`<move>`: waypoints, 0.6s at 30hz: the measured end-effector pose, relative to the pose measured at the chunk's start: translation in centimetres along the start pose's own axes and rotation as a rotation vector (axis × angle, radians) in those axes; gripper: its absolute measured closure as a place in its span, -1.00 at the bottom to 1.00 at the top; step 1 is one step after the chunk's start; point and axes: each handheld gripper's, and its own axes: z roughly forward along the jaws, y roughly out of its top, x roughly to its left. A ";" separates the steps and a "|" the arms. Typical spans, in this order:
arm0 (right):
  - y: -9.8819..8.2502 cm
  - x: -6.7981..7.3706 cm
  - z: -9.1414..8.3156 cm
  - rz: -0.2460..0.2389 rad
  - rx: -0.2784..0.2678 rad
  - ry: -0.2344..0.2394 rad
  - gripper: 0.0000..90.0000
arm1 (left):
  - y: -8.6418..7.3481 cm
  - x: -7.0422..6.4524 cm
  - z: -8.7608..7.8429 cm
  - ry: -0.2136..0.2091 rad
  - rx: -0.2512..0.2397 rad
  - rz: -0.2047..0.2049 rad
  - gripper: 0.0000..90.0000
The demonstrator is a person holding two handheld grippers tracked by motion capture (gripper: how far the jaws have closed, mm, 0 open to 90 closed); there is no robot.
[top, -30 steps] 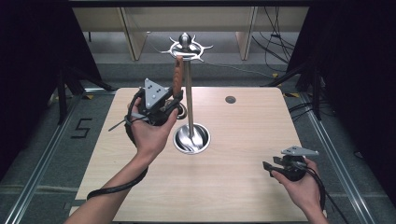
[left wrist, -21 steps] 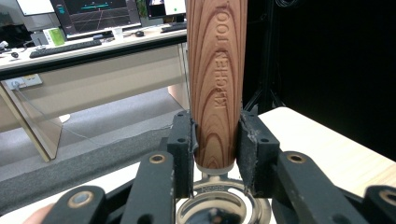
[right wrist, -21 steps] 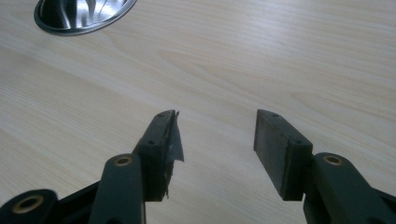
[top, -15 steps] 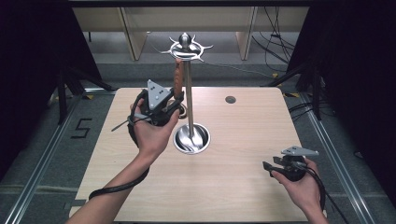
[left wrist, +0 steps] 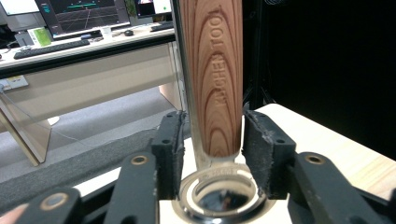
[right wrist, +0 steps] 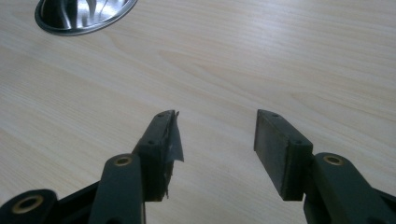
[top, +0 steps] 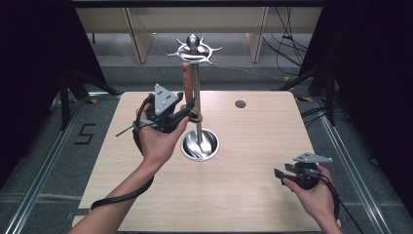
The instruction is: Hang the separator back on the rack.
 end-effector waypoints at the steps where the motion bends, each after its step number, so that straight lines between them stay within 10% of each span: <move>1: -0.1 -0.2 0.1 -0.025 -0.006 -0.005 0.10 | -0.1 0.1 -0.2 -0.010 0.002 -0.001 0.24; 18: -0.1 -0.1 0.1 -0.023 -0.007 -0.005 0.10 | -1.1 1.9 -3.5 -0.098 0.020 -0.033 -0.01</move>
